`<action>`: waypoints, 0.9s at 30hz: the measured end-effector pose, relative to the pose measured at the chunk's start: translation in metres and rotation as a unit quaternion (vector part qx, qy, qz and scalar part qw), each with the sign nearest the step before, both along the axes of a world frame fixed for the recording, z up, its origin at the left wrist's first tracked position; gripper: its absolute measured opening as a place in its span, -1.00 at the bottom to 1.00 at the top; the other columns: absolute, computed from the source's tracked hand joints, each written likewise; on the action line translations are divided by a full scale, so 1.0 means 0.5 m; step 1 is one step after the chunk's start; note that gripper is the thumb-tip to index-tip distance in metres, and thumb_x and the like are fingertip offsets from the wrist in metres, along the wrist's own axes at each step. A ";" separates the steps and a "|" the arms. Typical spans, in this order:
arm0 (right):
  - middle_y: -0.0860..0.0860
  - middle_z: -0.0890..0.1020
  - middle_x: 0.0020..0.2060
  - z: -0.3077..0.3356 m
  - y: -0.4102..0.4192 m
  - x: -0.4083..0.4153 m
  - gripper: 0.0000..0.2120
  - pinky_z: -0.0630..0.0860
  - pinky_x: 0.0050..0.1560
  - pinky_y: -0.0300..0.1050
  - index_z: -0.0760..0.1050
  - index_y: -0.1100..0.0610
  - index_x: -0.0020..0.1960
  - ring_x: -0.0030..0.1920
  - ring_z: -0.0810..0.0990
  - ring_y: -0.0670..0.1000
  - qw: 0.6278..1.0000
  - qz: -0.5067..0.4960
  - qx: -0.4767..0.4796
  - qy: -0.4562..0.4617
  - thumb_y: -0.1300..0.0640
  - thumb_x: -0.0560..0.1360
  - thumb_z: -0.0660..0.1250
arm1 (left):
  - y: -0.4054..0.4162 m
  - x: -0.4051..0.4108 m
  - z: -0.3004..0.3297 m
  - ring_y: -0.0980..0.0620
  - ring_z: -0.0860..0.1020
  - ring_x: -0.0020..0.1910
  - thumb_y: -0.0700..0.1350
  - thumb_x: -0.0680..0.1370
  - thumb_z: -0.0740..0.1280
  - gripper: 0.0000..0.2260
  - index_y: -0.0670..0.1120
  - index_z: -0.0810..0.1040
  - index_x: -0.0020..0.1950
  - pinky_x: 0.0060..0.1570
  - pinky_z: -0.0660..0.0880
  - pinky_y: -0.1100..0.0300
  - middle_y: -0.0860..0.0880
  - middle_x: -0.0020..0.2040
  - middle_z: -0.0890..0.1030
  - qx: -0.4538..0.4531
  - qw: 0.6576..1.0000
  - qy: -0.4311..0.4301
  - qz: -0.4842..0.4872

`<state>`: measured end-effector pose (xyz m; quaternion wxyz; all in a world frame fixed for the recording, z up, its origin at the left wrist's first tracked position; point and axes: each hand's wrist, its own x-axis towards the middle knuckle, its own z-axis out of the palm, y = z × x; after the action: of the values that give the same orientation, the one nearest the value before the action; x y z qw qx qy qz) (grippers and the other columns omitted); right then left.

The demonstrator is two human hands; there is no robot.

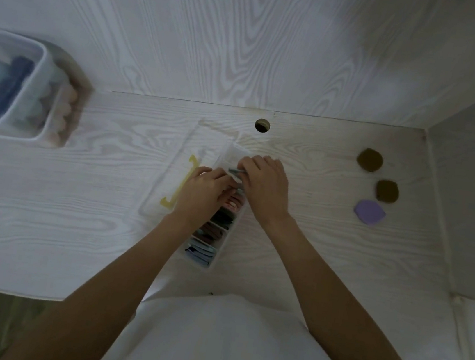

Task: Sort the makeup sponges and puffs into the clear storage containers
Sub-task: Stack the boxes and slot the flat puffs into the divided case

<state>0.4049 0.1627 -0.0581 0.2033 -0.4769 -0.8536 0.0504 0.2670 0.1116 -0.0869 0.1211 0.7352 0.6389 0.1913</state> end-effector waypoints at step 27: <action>0.11 0.50 0.23 -0.032 -0.039 0.057 -0.83 0.35 0.16 0.03 0.63 0.12 0.02 0.27 0.39 0.15 0.979 -0.064 -0.185 0.061 0.22 0.48 0.31 | -0.015 0.006 -0.006 0.02 0.62 0.01 -0.02 0.54 0.10 -0.63 -0.11 0.59 0.17 0.23 0.37 0.00 -0.03 0.14 0.63 0.012 0.997 0.060 -0.039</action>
<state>0.4332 0.1433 -0.0742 0.1656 -0.5560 -0.7832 0.2236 0.2698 0.1043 -0.0902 0.0812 0.7712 0.6133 0.1499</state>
